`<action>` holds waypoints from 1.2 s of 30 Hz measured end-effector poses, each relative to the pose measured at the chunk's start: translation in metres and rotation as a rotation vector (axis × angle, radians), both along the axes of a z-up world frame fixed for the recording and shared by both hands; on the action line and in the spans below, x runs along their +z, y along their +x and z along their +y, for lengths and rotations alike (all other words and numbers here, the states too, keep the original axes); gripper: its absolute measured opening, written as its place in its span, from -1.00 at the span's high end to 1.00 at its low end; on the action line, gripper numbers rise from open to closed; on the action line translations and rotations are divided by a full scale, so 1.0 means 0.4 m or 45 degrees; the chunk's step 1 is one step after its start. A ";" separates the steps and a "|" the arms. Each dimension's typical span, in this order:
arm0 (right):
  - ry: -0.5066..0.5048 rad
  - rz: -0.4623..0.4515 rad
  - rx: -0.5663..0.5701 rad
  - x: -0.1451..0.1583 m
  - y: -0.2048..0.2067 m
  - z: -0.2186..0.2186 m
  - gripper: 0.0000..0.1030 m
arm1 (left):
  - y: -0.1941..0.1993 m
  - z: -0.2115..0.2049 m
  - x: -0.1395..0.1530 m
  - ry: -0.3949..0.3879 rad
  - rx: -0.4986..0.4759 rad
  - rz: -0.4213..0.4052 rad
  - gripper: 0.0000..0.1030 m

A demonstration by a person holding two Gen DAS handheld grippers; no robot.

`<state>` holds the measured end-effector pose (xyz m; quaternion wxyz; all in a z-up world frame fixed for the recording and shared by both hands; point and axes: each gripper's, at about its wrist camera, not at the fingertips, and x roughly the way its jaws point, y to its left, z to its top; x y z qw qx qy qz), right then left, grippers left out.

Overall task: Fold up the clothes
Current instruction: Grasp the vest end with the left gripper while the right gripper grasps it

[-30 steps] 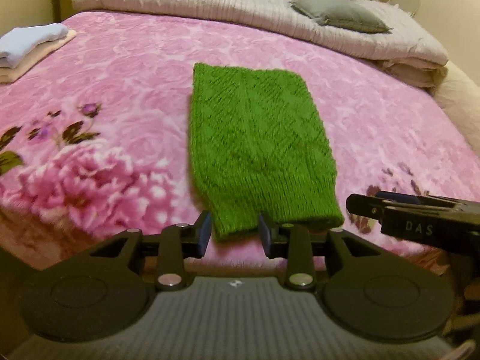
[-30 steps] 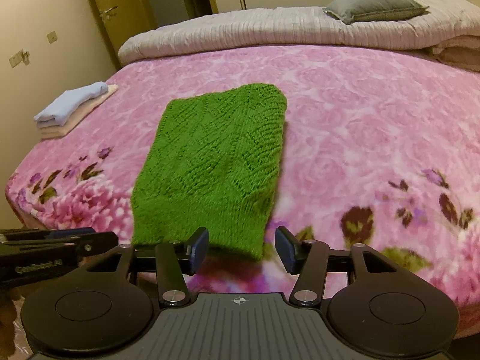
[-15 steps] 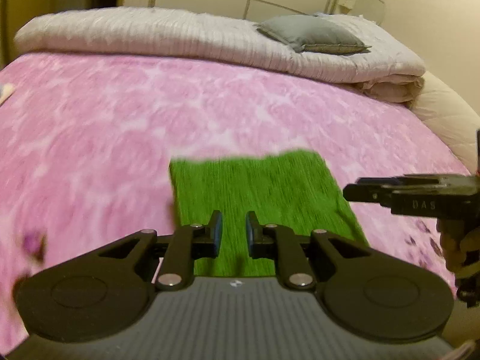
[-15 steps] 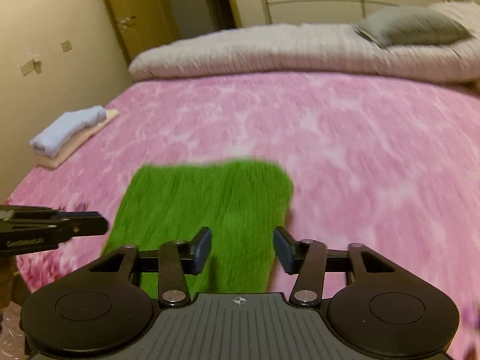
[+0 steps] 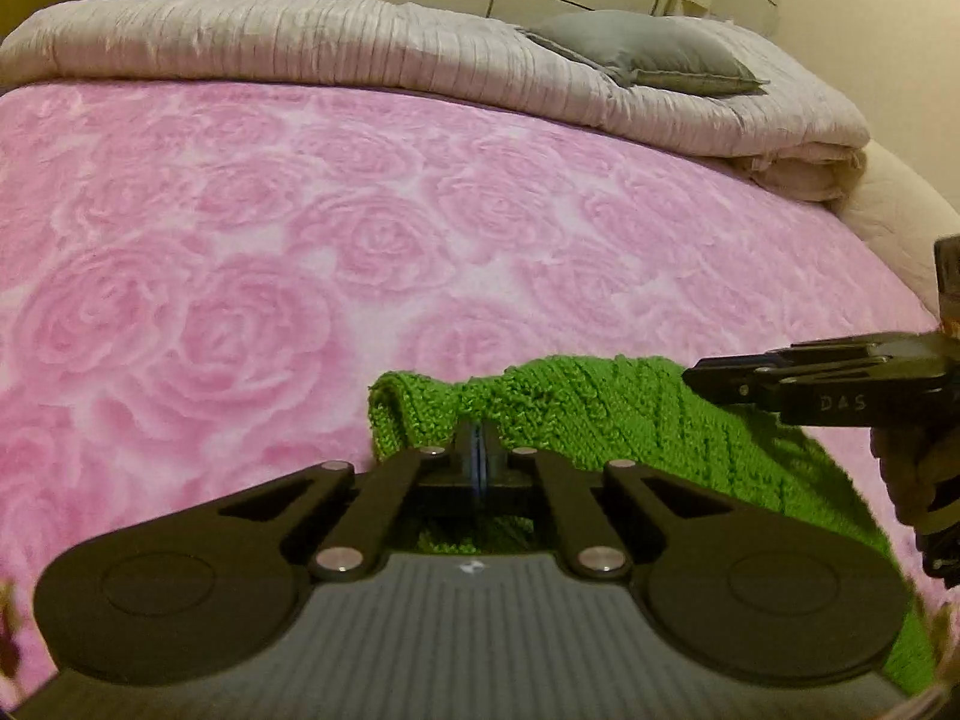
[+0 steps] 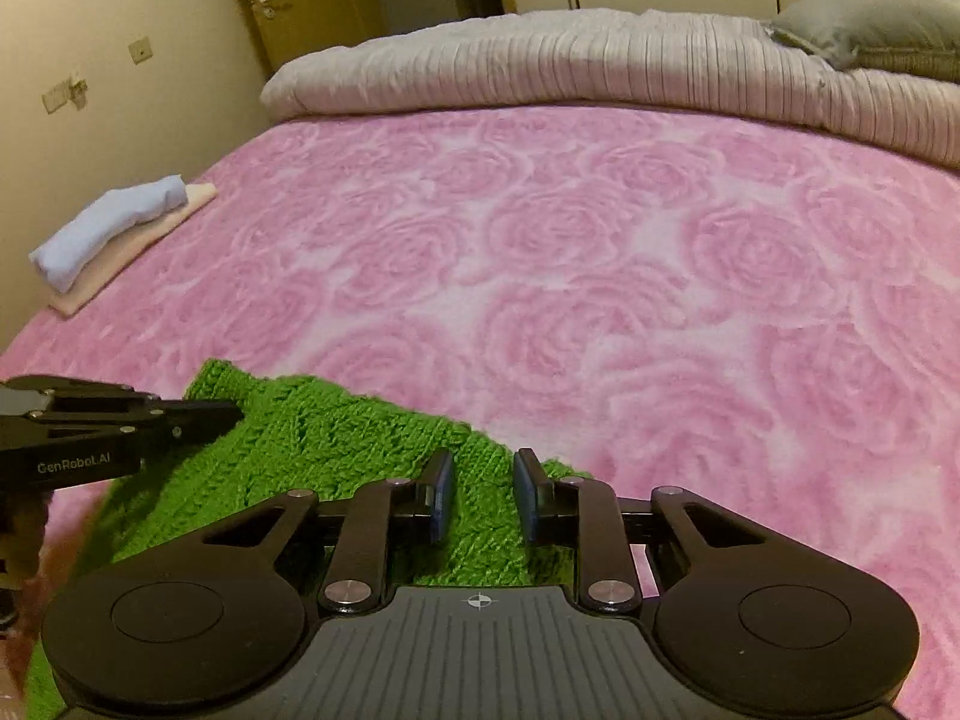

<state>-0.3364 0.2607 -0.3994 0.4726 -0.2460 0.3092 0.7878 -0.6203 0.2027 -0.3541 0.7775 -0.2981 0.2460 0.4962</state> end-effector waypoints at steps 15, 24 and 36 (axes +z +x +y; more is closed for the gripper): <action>-0.232 0.449 -0.286 0.064 0.152 -0.368 -0.25 | -0.176 -0.326 0.018 -0.342 0.349 -0.435 0.41; -0.400 0.683 -0.389 0.019 0.177 -0.415 -0.45 | -0.204 -0.360 -0.049 -0.496 0.486 -0.685 0.13; -0.468 0.787 -0.505 -0.030 0.185 -0.354 -0.59 | -0.186 -0.272 -0.097 -0.534 0.530 -0.754 0.07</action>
